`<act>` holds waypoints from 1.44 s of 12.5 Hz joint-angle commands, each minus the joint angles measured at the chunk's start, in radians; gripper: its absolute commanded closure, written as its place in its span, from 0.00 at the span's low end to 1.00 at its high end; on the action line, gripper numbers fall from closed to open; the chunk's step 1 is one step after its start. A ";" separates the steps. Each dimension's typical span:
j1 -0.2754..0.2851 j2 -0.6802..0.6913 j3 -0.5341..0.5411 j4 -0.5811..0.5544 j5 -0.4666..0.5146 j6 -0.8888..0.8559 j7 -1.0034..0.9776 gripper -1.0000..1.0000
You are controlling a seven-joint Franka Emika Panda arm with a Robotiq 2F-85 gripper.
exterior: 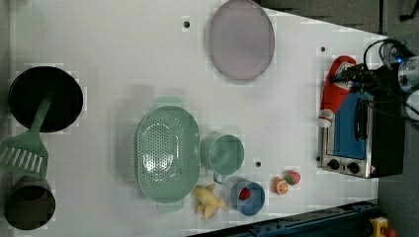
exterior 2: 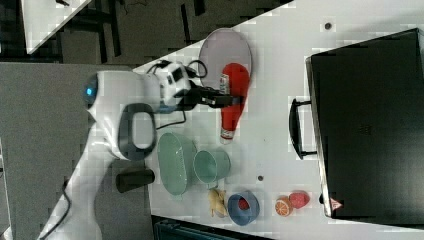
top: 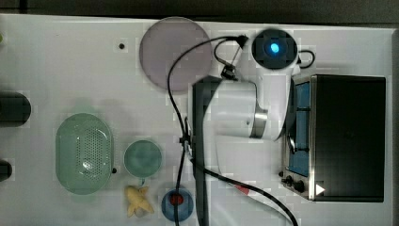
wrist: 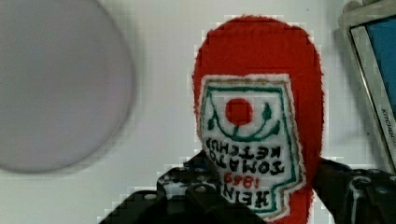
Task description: Pick ketchup from strainer and place it on the table
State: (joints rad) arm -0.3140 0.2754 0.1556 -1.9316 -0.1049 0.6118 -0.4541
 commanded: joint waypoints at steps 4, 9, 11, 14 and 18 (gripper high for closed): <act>0.062 -0.018 0.034 -0.250 0.004 0.207 -0.054 0.42; 0.062 0.091 0.034 -0.303 0.004 0.320 -0.051 0.42; 0.062 0.140 0.034 -0.301 0.004 0.375 -0.051 0.29; 0.062 0.115 0.035 -0.294 0.004 0.403 -0.051 0.00; 0.062 -0.028 0.035 -0.198 0.007 0.242 -0.050 0.00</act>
State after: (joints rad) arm -0.2410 0.3325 0.1816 -2.2090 -0.1038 0.8579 -0.4690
